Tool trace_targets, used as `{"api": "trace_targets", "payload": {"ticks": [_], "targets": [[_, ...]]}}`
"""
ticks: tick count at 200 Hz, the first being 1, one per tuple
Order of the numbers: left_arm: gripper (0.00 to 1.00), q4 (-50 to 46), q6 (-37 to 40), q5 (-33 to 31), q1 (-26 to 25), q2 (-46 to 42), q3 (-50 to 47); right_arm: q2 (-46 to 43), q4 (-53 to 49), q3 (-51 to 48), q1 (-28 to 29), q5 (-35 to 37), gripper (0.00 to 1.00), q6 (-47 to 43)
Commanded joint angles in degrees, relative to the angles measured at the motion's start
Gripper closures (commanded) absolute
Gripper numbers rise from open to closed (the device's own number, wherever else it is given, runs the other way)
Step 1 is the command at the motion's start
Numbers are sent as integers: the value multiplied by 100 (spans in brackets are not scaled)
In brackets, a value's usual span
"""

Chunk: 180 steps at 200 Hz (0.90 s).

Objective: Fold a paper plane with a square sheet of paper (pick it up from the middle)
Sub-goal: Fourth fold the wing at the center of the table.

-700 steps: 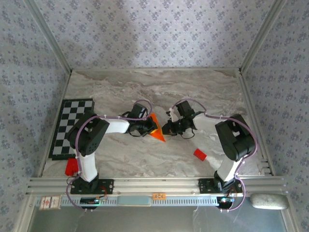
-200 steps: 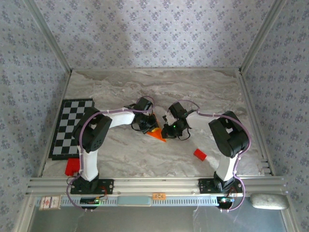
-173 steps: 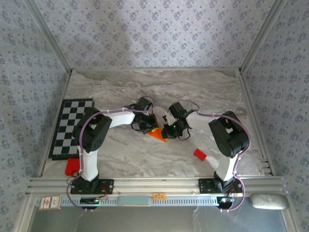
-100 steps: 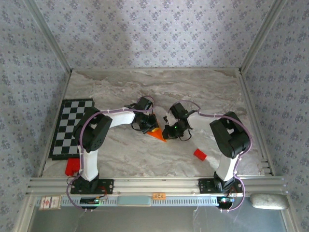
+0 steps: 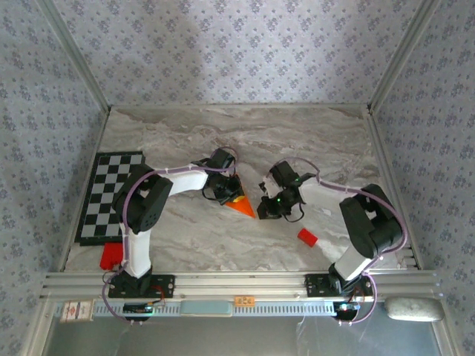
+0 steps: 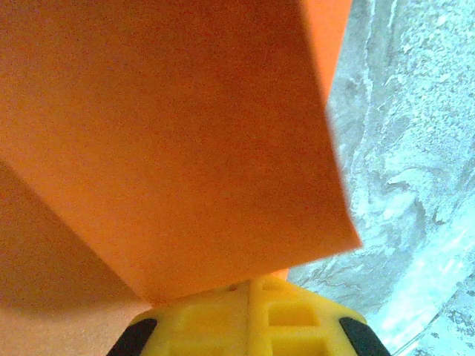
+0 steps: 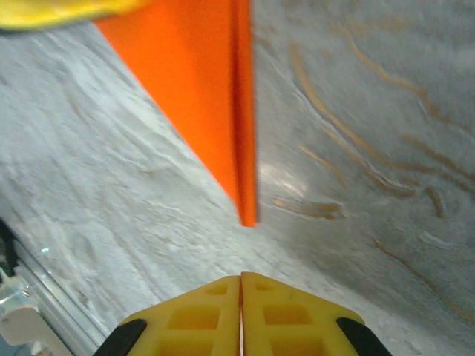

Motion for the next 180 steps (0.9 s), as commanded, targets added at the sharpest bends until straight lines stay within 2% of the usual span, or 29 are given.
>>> {"api": "trace_targets", "payload": {"ticks": [1, 41, 81, 106, 148, 180], "targets": [[96, -1061, 80, -876, -104, 649, -387, 28, 356, 259, 61, -15, 90, 219], [96, -885, -3, -690, -105, 543, -422, 510, 1016, 431, 155, -10, 92, 575], [96, -730, 9, -540, -105, 417, -387, 1008, 1129, 616, 197, -37, 94, 588], [95, -555, 51, -452, -101, 279, -384, 1163, 1052, 574, 203, 221, 95, 515], [91, -429, 659, -300, -91, -157, -10, 1272, 619, 428, 176, 751, 95, 230], [85, -99, 1117, -309, 15, -676, -88, 1281, 446, 434, 126, 830, 97, 183]]}}
